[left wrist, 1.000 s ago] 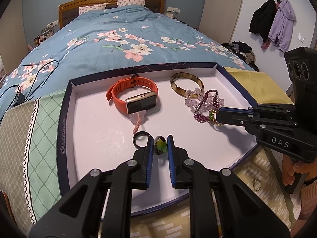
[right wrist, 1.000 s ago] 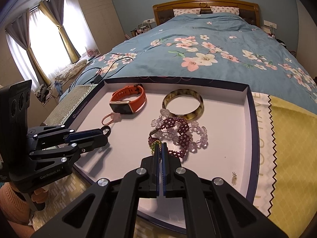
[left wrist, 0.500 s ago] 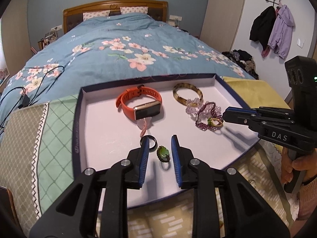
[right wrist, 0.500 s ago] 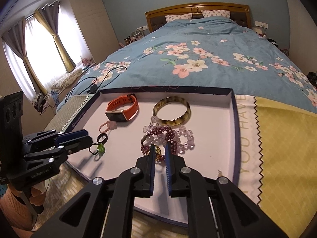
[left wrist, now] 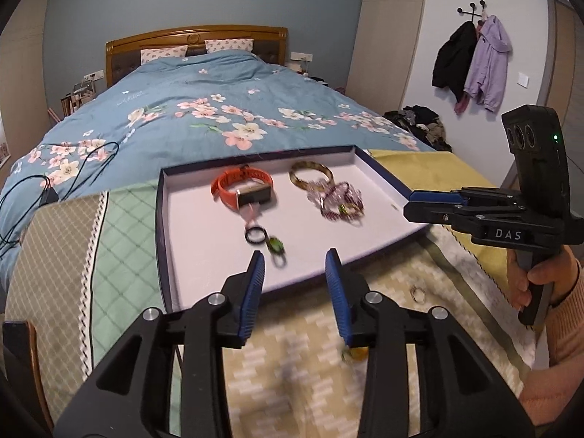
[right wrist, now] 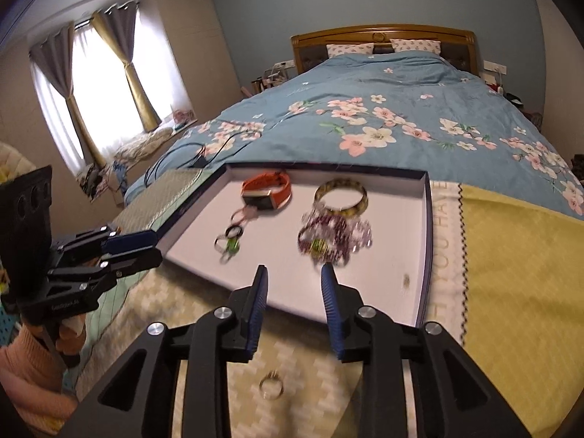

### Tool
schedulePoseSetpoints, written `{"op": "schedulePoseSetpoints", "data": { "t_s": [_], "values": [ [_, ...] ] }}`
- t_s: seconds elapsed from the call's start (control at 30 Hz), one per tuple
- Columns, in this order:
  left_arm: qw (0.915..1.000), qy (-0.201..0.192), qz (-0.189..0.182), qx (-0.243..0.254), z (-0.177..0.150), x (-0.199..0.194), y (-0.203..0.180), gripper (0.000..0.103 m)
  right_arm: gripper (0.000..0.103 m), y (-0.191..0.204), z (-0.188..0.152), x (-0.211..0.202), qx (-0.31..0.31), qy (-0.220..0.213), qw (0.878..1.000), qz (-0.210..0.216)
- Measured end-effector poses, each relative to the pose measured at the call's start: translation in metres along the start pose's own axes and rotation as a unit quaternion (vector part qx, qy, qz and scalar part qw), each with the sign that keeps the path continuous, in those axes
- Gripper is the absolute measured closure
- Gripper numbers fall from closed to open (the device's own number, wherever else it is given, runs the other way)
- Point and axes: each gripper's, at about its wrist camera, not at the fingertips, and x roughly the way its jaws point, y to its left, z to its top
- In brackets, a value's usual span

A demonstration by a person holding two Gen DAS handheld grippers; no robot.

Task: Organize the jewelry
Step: 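Grasp amber ring with left tool while right tool grasps silver ring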

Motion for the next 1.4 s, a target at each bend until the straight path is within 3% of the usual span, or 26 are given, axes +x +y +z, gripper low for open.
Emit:
{"op": "schedulePoseSetpoints", "data": {
  "t_s": [0.23, 0.43, 0.63, 0.9, 1.2, 1.33, 1.4],
  "values": [
    [0.9993, 0.028, -0.021, 0.016, -0.031, -0.007, -0.018, 0.061, 0.072, 0.014, -0.040, 0.004, -0.028, 0.057, 0.998, -0.012],
    [0.9974, 0.046, -0.039, 0.040, -0.048, -0.005, -0.037, 0.054, 0.067, 0.021, -0.057, 0.005, -0.029, 0.072, 0.997, -0.018],
    [0.9960, 0.070, -0.037, 0.041, -0.052, 0.006, -0.042, 0.056, 0.065, 0.027, -0.061, 0.008, -0.040, 0.075, 0.996, -0.028],
    [0.9939, 0.101, -0.038, 0.022, -0.051, 0.025, -0.039, 0.066, 0.062, 0.033, -0.061, 0.012, -0.055, 0.079, 0.994, -0.046],
    [0.9934, 0.108, -0.035, 0.017, -0.051, 0.029, -0.038, 0.077, 0.075, 0.040, -0.062, 0.013, -0.074, 0.081, 0.993, -0.050],
    [0.9935, 0.107, -0.034, 0.014, -0.051, 0.030, -0.038, 0.082, 0.087, 0.038, -0.061, 0.012, -0.068, 0.080, 0.993, -0.047],
    [0.9936, 0.107, -0.034, 0.012, -0.051, 0.030, -0.038, 0.083, 0.087, 0.037, -0.061, 0.012, -0.066, 0.080, 0.994, -0.045]
  ]
}}
